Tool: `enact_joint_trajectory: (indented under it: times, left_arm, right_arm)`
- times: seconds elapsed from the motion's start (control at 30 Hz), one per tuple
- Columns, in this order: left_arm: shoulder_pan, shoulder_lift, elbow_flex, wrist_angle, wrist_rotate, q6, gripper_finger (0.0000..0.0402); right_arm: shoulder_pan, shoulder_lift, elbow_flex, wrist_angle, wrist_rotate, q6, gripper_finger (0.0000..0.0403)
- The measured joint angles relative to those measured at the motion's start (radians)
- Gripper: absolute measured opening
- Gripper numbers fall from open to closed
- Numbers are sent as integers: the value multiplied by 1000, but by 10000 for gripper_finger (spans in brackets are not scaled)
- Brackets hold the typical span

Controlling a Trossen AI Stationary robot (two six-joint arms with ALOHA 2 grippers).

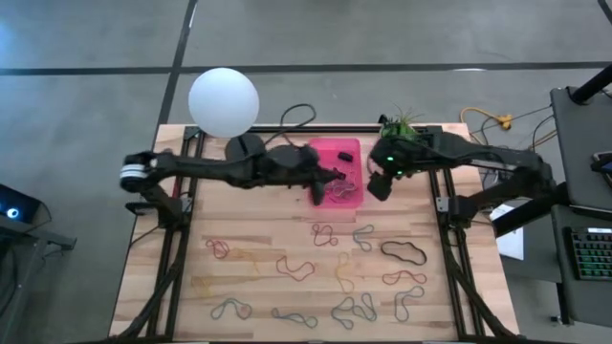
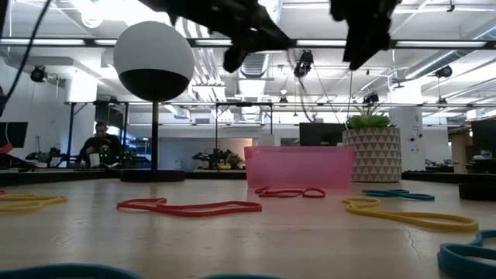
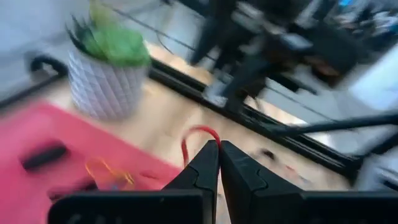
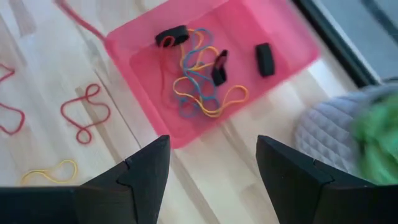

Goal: Pick and place rubber bands into bin
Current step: Put the red rubber band into the pink bin, then put the black rubber band into the pink bin

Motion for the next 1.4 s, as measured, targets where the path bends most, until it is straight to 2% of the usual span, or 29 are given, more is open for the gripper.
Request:
enact_joint_trajectory:
  times: [0.1,0.17,0.3,0.47,0.57,0.67,0.73,0.87,1.0,1.1,1.23,1.33,1.4]
  left_arm:
    - [0,101,104,-91,-136,70,0]
    - [0,168,162,-172,-190,83,0]
    - [-3,283,249,-257,-190,86,6]
    - [-21,341,307,-330,-180,40,63]
    - [-25,326,333,-428,-140,41,107]
    - [-31,274,339,-537,-13,75,143]
    - [-48,229,328,-602,26,100,157]
    - [-117,135,308,-818,-34,146,162]
    - [-236,62,307,-1081,-130,134,152]
    - [-338,34,305,-1230,-179,66,142]
    - [-451,25,280,-1350,-182,-84,135]
    - [-504,24,201,-1411,-121,-263,134]
    - [-522,24,122,-1473,-51,-480,134]
  right_arm:
    - [25,-64,-4,-25,30,36,224]
    - [46,-96,-7,-40,46,68,224]
    - [83,-139,-18,-50,67,100,224]
    - [115,-153,-56,-55,83,113,224]
    - [122,-147,-94,-55,81,97,224]
    - [122,-139,-137,-51,80,68,224]
    - [122,-136,-166,-36,79,54,224]
    - [122,-136,-223,71,13,8,224]
    - [122,-129,-271,219,-59,-34,224]
    - [124,-114,-299,314,-78,-55,224]
    - [124,-85,-310,366,-90,-68,224]
    - [124,-54,-307,366,-90,-76,224]
    - [124,-32,-303,366,-91,-76,224]
